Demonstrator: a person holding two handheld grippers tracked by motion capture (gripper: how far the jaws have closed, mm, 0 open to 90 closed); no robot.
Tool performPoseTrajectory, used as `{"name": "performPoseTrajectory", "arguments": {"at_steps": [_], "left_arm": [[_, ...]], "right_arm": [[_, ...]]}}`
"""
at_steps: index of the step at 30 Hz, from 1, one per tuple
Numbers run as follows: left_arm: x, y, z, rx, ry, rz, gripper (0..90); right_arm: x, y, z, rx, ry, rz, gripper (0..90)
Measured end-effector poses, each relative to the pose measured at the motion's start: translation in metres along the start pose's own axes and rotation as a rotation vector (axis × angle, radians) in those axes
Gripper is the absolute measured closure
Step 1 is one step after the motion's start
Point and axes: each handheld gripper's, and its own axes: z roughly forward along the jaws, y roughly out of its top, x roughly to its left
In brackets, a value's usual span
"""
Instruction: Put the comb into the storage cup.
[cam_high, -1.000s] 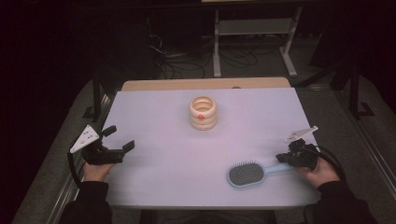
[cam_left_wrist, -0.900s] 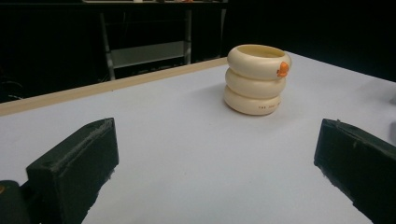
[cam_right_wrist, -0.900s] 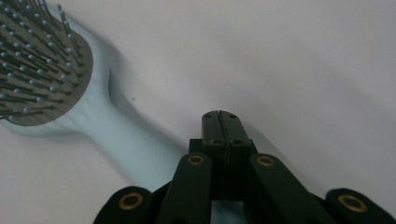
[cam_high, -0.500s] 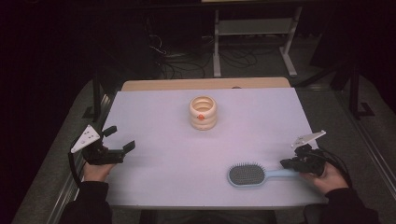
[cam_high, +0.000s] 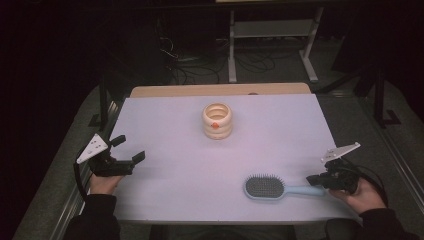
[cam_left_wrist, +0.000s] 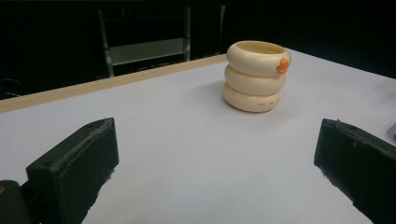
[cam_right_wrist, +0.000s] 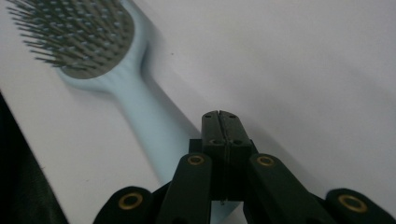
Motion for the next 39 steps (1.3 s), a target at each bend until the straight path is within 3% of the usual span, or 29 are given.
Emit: {"name": "performPoseTrajectory", "arguments": {"at_steps": [7, 14, 19, 22, 23, 25, 26, 31, 37, 39], "left_arm": [[0.000, 0.000, 0.001, 0.008, -0.003, 0.004, 0.0], [-0.001, 0.000, 0.001, 0.011, -0.004, 0.001, 0.0], [0.000, 0.000, 0.001, 0.010, -0.005, 0.003, 0.0], [0.000, 0.000, 0.001, 0.012, -0.006, 0.002, 0.0], [0.000, 0.000, 0.001, 0.013, -0.006, 0.005, 0.0], [0.000, 0.000, 0.001, 0.011, -0.006, 0.001, 0.0], [0.000, 0.000, 0.001, 0.011, -0.006, 0.002, 0.0], [0.000, 0.000, 0.001, 0.009, -0.006, 0.003, 0.0], [0.000, 0.000, 0.001, 0.008, -0.006, 0.003, 0.0], [0.000, 0.000, 0.001, 0.009, -0.006, 0.004, 0.0]], "right_arm": [[0.006, 0.001, -0.013, 0.005, -0.010, -0.032, 88.7], [0.015, 0.013, -0.025, 0.027, -0.024, -0.094, 87.5], [0.023, 0.026, -0.031, 0.038, -0.036, -0.164, 78.9], [0.025, 0.032, -0.031, 0.048, -0.044, -0.181, 74.0], [0.028, 0.037, -0.032, 0.058, -0.060, -0.193, 65.8], [0.029, 0.040, -0.032, 0.062, -0.070, -0.193, 62.5], [0.030, 0.045, -0.033, 0.069, -0.079, -0.196, 54.4], [0.031, 0.054, -0.030, 0.096, -0.115, -0.208, 39.1], [0.033, 0.062, -0.024, 0.132, -0.095, -0.226, 12.7], [0.034, 0.064, -0.021, 0.136, -0.084, -0.241, 8.9]]}}
